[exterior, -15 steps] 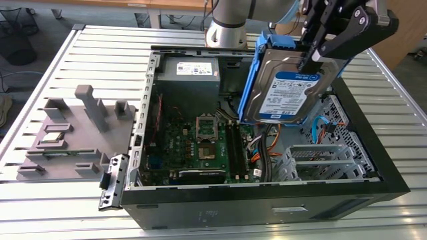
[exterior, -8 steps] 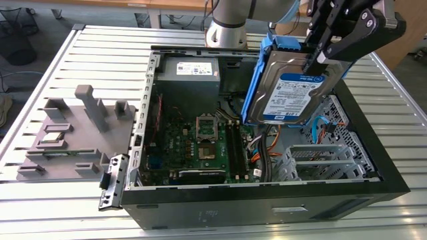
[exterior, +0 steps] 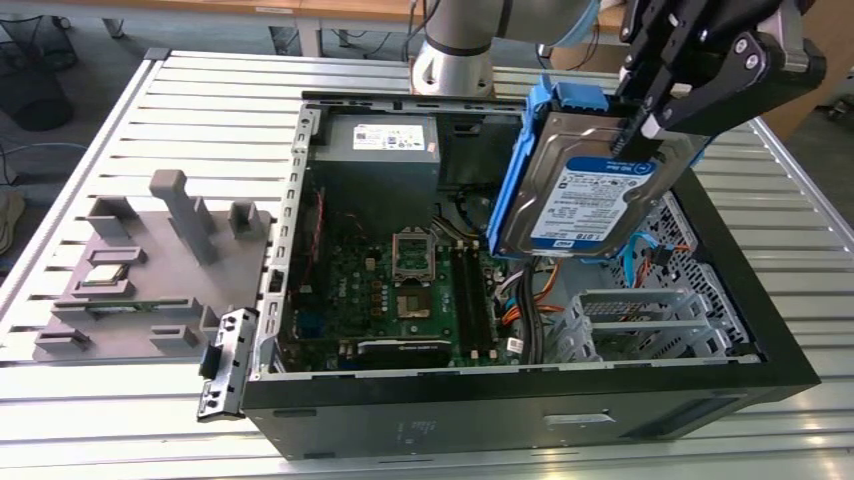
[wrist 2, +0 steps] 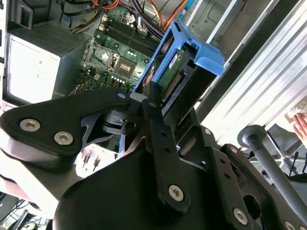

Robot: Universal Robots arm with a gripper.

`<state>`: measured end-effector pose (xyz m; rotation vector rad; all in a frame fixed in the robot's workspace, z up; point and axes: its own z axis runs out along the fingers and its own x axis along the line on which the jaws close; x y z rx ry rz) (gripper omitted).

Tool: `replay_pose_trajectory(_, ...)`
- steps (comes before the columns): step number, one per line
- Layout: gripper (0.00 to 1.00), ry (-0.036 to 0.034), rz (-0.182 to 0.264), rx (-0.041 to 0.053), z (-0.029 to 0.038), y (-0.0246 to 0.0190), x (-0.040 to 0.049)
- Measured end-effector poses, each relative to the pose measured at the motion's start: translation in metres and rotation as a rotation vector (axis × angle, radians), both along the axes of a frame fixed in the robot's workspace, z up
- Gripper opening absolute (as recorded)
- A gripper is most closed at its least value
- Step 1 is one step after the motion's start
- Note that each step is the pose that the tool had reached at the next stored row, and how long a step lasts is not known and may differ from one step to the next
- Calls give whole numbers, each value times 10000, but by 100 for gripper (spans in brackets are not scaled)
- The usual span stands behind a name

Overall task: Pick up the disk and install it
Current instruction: 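Pick up the disk, then insert the disk into the insertion slot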

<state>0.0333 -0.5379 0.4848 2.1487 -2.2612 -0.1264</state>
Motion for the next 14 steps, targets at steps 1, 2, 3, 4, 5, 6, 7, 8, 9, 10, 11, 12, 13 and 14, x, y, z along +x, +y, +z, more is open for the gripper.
replay_pose_trajectory(1, 35, 0, 0, 0, -3, -8, 4)
replay_pose_trajectory(2, 35, 0, -1, 0, -5, -16, 9)
replay_pose_trajectory(3, 35, 0, -1, -1, -7, -22, 14)
replay_pose_trajectory(4, 35, 1, 0, -1, -10, -27, 21)
replay_pose_trajectory(5, 35, 0, 0, 0, -12, -33, 28)
replay_pose_trajectory(6, 35, 0, 0, 1, -15, -40, 35)
replay_pose_trajectory(7, 35, 0, 0, 0, -17, -47, 43)
replay_pose_trajectory(8, 35, 0, 0, -1, -19, -54, 50)
replay_pose_trajectory(9, 35, 0, 0, -1, -22, -61, 58)
replay_pose_trajectory(10, 35, 0, 1, 0, -24, -70, 65)
replay_pose_trajectory(11, 35, 1, 1, -1, -26, -79, 73)
replay_pose_trajectory(12, 35, 0, 1, -2, -28, -89, 81)
replay_pose_trajectory(13, 35, 0, 1, -1, -31, -100, 88)
replay_pose_trajectory(14, 35, 0, 1, -1, -33, -110, 94)
